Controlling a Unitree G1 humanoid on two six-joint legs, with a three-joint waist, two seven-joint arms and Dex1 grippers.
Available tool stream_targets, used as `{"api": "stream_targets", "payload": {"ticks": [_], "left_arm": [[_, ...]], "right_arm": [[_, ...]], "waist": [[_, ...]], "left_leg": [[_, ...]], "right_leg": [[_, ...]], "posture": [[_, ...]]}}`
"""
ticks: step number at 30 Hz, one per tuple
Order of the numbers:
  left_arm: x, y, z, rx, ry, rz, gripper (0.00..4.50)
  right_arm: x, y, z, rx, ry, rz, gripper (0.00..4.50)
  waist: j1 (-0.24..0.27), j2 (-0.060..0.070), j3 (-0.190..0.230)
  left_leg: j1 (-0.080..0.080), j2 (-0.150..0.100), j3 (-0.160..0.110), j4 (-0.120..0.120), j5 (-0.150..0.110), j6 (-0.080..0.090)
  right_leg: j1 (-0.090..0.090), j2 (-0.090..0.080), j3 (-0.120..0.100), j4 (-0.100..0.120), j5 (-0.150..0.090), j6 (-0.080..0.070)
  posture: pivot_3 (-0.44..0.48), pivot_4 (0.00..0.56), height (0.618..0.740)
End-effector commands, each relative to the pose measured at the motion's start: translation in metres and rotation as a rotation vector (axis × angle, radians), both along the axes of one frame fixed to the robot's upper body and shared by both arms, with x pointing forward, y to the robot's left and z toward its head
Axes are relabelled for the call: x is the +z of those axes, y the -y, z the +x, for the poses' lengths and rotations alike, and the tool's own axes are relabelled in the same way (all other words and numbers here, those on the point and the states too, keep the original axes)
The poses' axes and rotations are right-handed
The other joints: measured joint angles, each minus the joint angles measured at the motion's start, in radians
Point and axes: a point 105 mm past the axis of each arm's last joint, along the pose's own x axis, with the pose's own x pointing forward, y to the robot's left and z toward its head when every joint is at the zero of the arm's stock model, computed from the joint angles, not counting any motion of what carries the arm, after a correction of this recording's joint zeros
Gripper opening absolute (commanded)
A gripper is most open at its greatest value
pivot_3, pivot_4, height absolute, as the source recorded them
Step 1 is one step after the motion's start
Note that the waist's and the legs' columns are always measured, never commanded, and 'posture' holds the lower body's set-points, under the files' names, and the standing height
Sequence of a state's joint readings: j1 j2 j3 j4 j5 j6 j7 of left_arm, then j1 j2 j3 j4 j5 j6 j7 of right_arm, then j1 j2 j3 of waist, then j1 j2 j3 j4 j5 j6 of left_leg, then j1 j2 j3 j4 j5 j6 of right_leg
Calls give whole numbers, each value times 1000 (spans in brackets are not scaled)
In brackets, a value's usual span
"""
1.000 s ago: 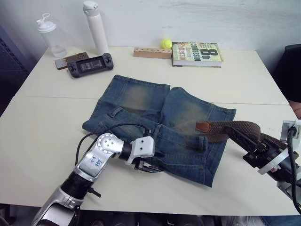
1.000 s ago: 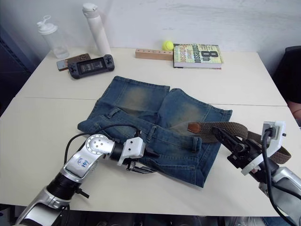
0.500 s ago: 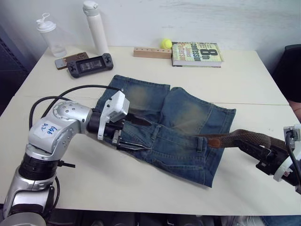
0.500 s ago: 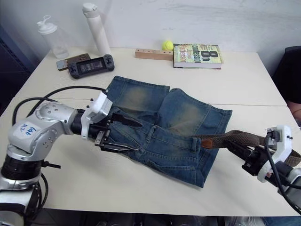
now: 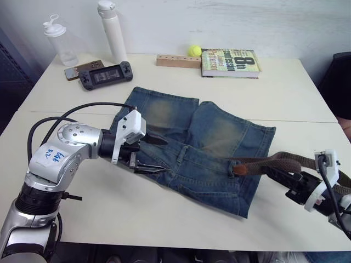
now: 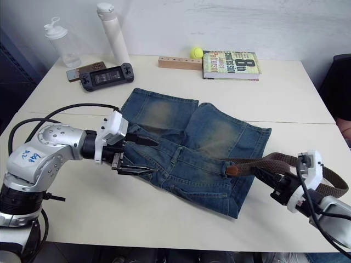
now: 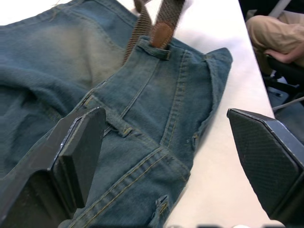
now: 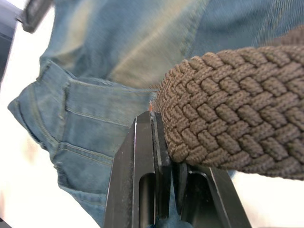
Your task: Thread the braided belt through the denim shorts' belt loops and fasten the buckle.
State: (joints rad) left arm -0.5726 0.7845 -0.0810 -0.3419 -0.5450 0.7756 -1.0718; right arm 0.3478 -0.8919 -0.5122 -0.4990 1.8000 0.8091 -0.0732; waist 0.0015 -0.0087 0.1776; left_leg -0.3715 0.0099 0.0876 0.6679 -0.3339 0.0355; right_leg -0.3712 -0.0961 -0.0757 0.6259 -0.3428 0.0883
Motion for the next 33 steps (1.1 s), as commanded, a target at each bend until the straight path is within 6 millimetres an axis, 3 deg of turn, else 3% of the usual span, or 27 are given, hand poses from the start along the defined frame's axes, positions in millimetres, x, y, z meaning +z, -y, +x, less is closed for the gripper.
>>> {"api": "stream_targets", "payload": {"ticks": [1,9,15,21,25,33], "left_arm": [[7,5,-4,-13,48,-12,4466],[3,5,-7,4,45,-11,4466],[2,8,-8,5,40,-18,4466],[1,8,-10,6,31,-19,4466],[1,9,-10,11,28,-25,4466],[3,12,-13,16,30,-33,4466]], "right_arm": [[5,7,10,-55,31,5,0],[2,18,13,-94,13,12,0],[-12,-9,3,-33,-43,82,0],[-14,-6,1,-63,-55,118,0],[-15,-10,11,-106,-26,192,0],[-34,-60,28,-65,-29,271,0]], "waist": [[0,0,0],[-1,0,0],[-1,0,0],[-2,0,0],[-3,0,0],[-5,1,0]], "left_leg": [[0,0,0,0,0,0],[0,0,0,0,0,0],[0,0,0,0,0,0],[0,0,0,0,0,0],[0,0,0,0,0,0],[0,0,2,0,1,-1]], "right_leg": [[0,0,0,0,0,0],[-1,0,0,1,0,0],[-1,0,0,1,0,0],[-1,0,0,1,0,0],[-1,0,0,1,0,0],[-4,0,2,2,0,0]], "posture": [[0,150,738],[0,150,738],[0,150,738],[0,150,738],[0,150,738],[0,150,738]]}}
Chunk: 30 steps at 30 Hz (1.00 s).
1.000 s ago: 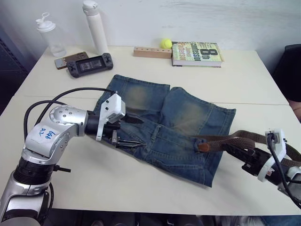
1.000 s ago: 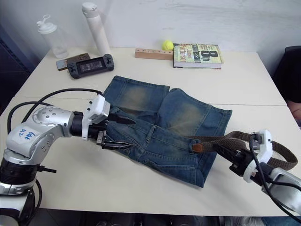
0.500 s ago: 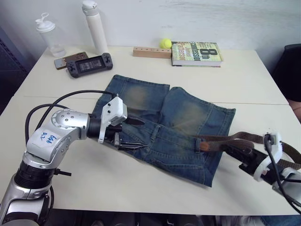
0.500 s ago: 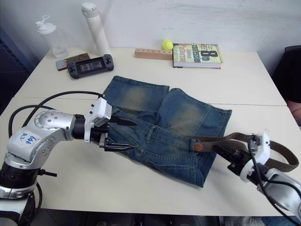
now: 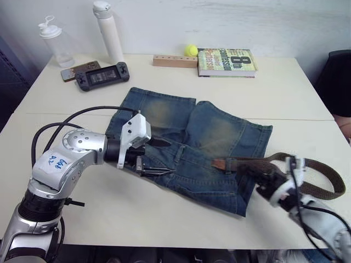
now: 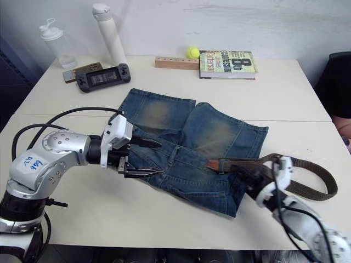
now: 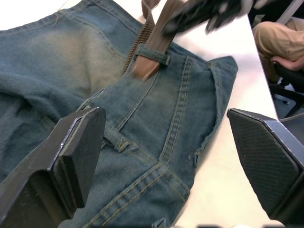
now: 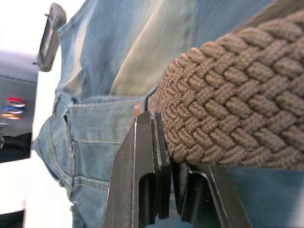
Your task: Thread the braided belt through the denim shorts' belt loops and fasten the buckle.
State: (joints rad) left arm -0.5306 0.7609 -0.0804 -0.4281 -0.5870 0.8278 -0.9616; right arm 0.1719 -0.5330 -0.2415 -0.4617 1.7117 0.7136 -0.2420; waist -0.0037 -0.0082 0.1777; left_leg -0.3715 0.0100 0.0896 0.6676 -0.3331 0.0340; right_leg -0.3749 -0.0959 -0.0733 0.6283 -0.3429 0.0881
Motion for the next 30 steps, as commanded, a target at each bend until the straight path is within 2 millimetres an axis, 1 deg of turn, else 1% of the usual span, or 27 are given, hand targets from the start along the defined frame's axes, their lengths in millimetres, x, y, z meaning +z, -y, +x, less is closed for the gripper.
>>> {"api": "stream_targets", "payload": {"ticks": [1,6,11,13,14,15,18,19,21,26,29,30], "left_arm": [[8,2,-6,-19,38,-7,4466],[7,3,-5,-13,42,-5,4466],[5,6,-4,-15,45,-4,4466],[4,6,-3,-20,46,0,4500],[4,7,-3,-22,47,1,4500],[3,8,-2,-27,49,3,4500],[1,10,1,-37,57,13,4500],[0,11,3,-40,62,18,4500],[-2,13,6,-46,69,25,4500],[-2,21,9,-84,70,10,4500],[-2,24,11,-99,73,5,4500],[-2,25,11,-103,72,4,4500]], "right_arm": [[3,-12,2,20,24,-9,0],[-6,-21,3,26,14,-28,0],[-11,-35,4,41,4,-19,0],[-12,-33,4,22,2,-8,882],[-10,-31,4,15,5,3,1142],[-7,-24,1,8,16,-10,1565],[-1,-13,-7,5,32,-31,3043],[2,-9,-13,14,38,-53,3464],[6,-5,-22,29,42,-86,4468],[12,-6,-45,85,33,-120,4494],[25,-15,-55,183,102,-195,4494],[31,-18,-59,237,155,-259,4494]], "waist": [[0,0,0],[-1,0,0],[-5,0,0],[-6,0,0],[-7,0,0],[-6,0,0],[1,0,0],[4,0,0],[7,0,0],[3,0,0],[-2,0,0],[-2,0,0]], "left_leg": [[0,0,0,0,0,0],[0,0,0,0,0,0],[0,0,0,0,0,0],[1,0,0,0,0,0],[1,0,0,0,0,0],[1,0,0,0,0,0],[0,0,0,0,0,0],[0,0,0,-1,0,0],[0,0,0,-1,0,1],[-1,0,0,-1,-1,1],[0,0,1,0,-1,1],[1,0,1,0,0,1]], "right_leg": [[0,0,0,0,0,0],[0,0,0,0,0,0],[0,0,0,0,0,0],[0,0,1,1,0,0],[0,0,1,1,0,0],[0,0,1,1,0,0],[0,0,1,1,0,0],[0,0,0,1,0,0],[1,0,0,1,0,0],[1,0,1,1,0,0],[1,0,2,0,0,0],[1,0,2,0,0,0]], "posture": [[0,150,738],[0,150,738],[0,150,738],[0,150,738],[0,150,738],[0,150,738],[0,150,738],[0,150,738],[0,150,738],[0,150,738],[0,150,738],[0,150,738]]}}
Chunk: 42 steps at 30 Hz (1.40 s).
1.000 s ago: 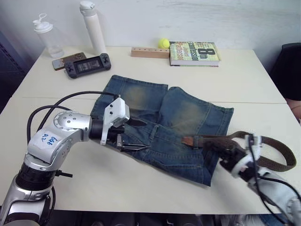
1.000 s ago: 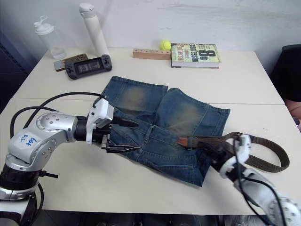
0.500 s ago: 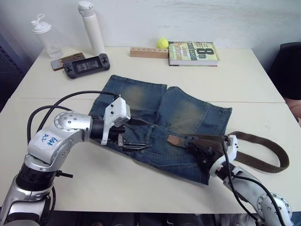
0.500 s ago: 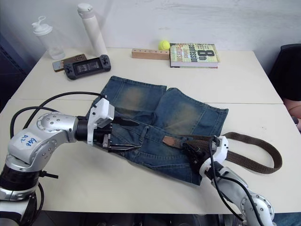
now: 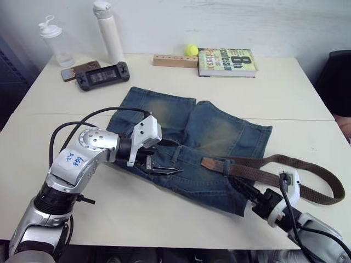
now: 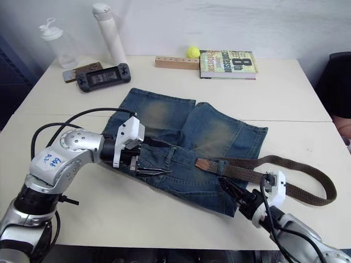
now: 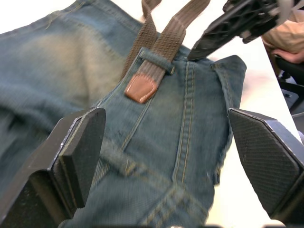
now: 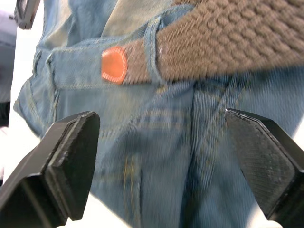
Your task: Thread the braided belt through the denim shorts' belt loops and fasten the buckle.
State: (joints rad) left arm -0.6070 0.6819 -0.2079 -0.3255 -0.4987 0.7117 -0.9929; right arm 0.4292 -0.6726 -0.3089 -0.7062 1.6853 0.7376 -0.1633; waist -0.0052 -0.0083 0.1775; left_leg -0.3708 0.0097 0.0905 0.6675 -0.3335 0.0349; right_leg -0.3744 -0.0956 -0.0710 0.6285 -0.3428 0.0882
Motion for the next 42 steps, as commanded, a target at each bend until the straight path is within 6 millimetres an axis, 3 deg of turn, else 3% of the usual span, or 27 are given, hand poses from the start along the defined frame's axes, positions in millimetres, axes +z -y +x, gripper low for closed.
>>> {"api": "stream_targets", "payload": {"ticks": [1,4,6,10,14,17,21,25,29,31,34,40,42], "left_arm": [[6,1,1,-19,32,-4,4500],[5,0,1,-37,34,16,4500],[1,-2,1,-53,37,45,4500],[-2,-2,1,-72,45,65,4500],[1,-3,1,-74,50,68,4500],[1,-6,0,-65,52,75,4500],[2,-7,0,-48,43,67,4500],[0,-4,-2,-55,33,60,4500],[-5,17,-3,-82,22,35,4500],[-5,32,1,-94,47,21,4500],[-4,54,10,-106,107,3,4500],[-12,104,54,-77,309,39,4500],[-23,117,66,-111,441,136,4500]], "right_arm": [[31,-15,-10,165,176,-109,4494],[42,-30,-30,392,278,-261,4494],[34,-34,-43,591,305,-436,4494],[4,-23,-37,762,352,-724,4494],[-14,-16,-17,781,457,-888,4494],[-25,-13,-10,802,483,-959,3661],[-34,-1,-2,803,497,-1075,1830],[-28,16,4,813,548,-1164,45],[-20,49,10,871,582,-1286,45],[-18,54,9,909,606,-1298,45],[-18,54,7,948,635,-1274,45],[-21,41,5,982,655,-1199,45],[-22,38,5,964,652,-1187,45]], "waist": [[-1,0,0],[5,0,0],[7,0,0],[11,-2,-1],[11,-2,0],[9,-2,0],[8,-2,0],[9,-2,0],[25,-2,0],[32,-2,0],[34,-2,0],[34,-2,0],[32,-3,0]], "left_leg": [[0,0,0,0,0,0],[0,0,0,0,0,0],[0,0,0,0,0,0],[-1,0,0,1,0,1],[-1,0,0,2,0,1],[-2,0,0,4,0,0],[-2,0,0,5,0,0],[-2,0,0,7,0,0],[-2,0,0,9,-1,1],[-2,0,0,11,-1,2],[-3,0,0,13,-2,3],[-3,0,0,15,-2,3],[-3,0,0,15,-2,3]], "right_leg": [[0,0,0,0,0,0],[0,1,0,0,0,0],[0,1,1,0,0,0],[1,1,0,-1,0,1],[0,1,0,-1,0,1],[0,1,0,-1,0,1],[0,1,0,0,0,1],[1,1,0,0,0,1],[2,1,-1,0,0,1],[3,1,-1,0,1,1],[4,1,-2,0,1,2],[4,2,-4,1,1,2],[3,2,-3,1,1,2]], "posture": [[0,150,738],[0,150,738],[0,150,738],[0,150,738],[0,150,738],[0,150,738],[0,150,738],[0,150,738],[0,150,738],[0,150,738],[0,150,738],[0,150,738],[0,150,738]]}}
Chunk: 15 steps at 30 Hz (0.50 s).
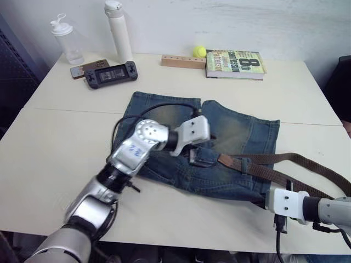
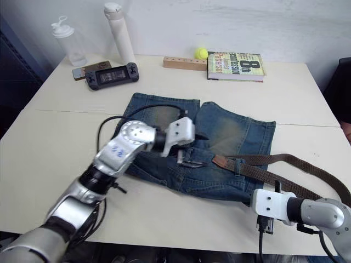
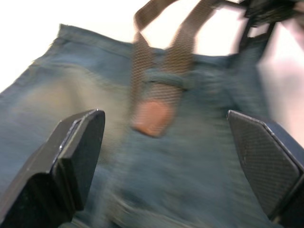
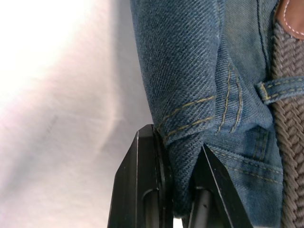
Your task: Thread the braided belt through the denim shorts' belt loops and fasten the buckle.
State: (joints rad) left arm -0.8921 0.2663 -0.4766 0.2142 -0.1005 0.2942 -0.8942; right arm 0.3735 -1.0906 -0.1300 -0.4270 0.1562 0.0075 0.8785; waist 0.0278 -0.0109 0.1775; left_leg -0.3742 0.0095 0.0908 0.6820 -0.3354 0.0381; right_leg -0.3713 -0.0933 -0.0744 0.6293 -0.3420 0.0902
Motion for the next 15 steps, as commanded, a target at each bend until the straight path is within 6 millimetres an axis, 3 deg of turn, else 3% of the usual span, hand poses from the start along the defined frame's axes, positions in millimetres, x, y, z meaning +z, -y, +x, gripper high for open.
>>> {"api": "stream_targets", "payload": {"ticks": [1,7,15], "left_arm": [[-12,18,15,-62,226,131,4500],[-31,36,17,-178,382,223,4500],[-31,44,16,-230,457,221,4500]], "right_arm": [[0,-9,-3,6,-5,31,45],[-1,-10,-3,-43,4,51,45],[-3,-10,-6,-81,-6,55,45]], "waist": [[-3,0,0],[-3,-1,0],[-3,-1,0]], "left_leg": [[0,0,1,0,0,0],[0,1,2,0,0,0],[0,1,1,0,0,0]], "right_leg": [[0,0,0,0,0,0],[-3,0,1,1,0,0],[-2,-1,0,3,0,0]], "posture": [[0,150,738],[0,150,738],[0,150,738]]}}
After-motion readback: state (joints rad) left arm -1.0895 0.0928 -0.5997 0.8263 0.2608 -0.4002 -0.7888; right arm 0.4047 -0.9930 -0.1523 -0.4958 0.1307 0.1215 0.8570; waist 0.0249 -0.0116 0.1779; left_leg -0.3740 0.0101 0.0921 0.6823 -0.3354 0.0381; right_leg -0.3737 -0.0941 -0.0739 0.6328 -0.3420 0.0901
